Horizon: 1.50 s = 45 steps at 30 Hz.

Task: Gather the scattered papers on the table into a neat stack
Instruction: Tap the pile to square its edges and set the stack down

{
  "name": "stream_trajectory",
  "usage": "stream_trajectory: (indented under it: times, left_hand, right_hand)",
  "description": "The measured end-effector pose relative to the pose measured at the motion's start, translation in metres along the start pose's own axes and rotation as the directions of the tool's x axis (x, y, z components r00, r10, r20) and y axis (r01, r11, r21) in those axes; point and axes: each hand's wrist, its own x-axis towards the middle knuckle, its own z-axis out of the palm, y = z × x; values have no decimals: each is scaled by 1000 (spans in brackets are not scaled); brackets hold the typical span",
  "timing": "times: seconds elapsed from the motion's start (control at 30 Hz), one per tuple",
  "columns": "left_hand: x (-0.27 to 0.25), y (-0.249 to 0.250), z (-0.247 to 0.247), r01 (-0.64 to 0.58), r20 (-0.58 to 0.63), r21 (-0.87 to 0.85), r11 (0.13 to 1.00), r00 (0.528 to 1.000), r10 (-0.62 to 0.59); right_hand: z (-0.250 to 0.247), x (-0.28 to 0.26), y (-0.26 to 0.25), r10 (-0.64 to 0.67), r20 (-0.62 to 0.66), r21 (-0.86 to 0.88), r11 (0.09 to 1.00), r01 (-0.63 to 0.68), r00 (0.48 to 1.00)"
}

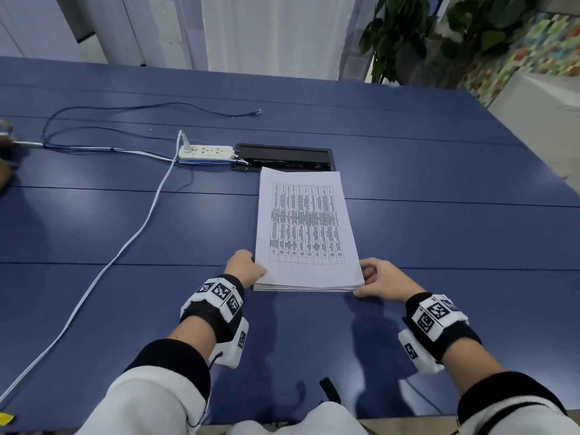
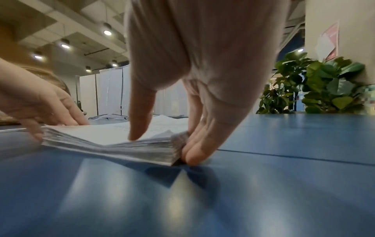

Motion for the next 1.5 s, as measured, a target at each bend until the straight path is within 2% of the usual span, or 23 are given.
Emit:
stream_trajectory:
  times: [0.07, 0.2, 0.3, 0.43, 0.67, 0.83, 0.97, 1.07, 1.17, 1.23, 1.37, 1.5]
  left_hand:
    - [2, -2, 2, 0, 5, -8, 1000, 1000, 0]
    - [-7, 7, 1, 10, -26, 41, 999, 1000, -9]
    - [-11, 10, 1, 12, -46, 55, 998, 999, -9]
    - [-13, 12, 1, 37, -46, 20, 999, 998, -36]
    - [-19, 15, -2, 49, -64, -29, 998, 997, -51]
    - [-22, 17, -2, 37, -60, -12, 999, 998, -37]
    - [-28, 12, -5, 45, 24, -30, 999, 999, -44]
    - [-31, 3, -5, 6, 59, 31, 999, 998, -8]
    - [-36, 3, -3, -36, 70, 158, 987, 997, 25]
    - [-38, 7, -2, -44, 57, 239, 970, 998, 31]
    - [-42, 10, 4, -52, -11, 377, 925, 998, 60]
    - [-43, 9, 7, -41, -63, 413, 910, 995, 73]
  right_hand:
    - [6, 4, 2, 17, -80, 31, 999, -14, 997]
    - [15, 16, 11, 171, -212, 190, 973, -132, 962]
    - [19, 19, 12, 193, -284, 98, 980, -172, 939]
    - [21, 19, 6, 167, -344, 42, 986, -162, 924]
    - [22, 18, 12, 154, -330, 31, 988, -152, 931]
    - [21, 19, 17, 206, -312, 72, 978, -193, 927]
    - [15, 7, 11, 166, -190, 193, 973, -129, 968]
    - [12, -5, 7, 84, -68, 89, 993, -77, 994]
    - [18, -4, 3, 48, -151, -146, 987, -70, 987]
    - [22, 0, 0, 49, -200, -228, 969, -95, 979]
    - [23, 4, -1, 68, -218, -249, 961, -123, 974]
    - [21, 4, -1, 51, -218, -232, 967, -102, 975]
